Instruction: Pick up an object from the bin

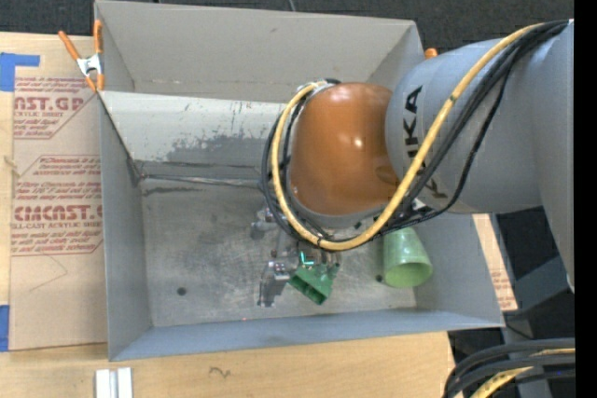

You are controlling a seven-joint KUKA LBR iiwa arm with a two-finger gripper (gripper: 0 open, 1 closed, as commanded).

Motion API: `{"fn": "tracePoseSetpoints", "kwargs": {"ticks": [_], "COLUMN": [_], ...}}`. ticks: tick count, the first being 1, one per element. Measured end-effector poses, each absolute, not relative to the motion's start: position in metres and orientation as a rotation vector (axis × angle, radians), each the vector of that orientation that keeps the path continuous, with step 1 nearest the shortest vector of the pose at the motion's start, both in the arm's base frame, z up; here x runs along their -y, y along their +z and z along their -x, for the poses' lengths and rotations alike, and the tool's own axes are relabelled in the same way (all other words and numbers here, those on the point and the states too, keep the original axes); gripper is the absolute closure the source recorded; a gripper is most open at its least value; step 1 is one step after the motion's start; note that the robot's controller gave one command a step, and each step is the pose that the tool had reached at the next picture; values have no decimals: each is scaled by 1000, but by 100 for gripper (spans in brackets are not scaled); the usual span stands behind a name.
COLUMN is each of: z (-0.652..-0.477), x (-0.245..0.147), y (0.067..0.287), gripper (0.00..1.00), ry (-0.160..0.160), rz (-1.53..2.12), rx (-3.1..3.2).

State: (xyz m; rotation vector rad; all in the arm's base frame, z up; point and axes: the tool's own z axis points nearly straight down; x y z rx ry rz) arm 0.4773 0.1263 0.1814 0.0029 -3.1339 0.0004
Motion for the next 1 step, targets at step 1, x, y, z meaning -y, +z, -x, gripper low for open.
{"fn": "tracePoseSetpoints", "kwargs": {"ticks": [1], "z": [-515], "x": [-49], "y": [133], "gripper": [0], "ry": [3], "rz": [-377], "rx": [3117]}}
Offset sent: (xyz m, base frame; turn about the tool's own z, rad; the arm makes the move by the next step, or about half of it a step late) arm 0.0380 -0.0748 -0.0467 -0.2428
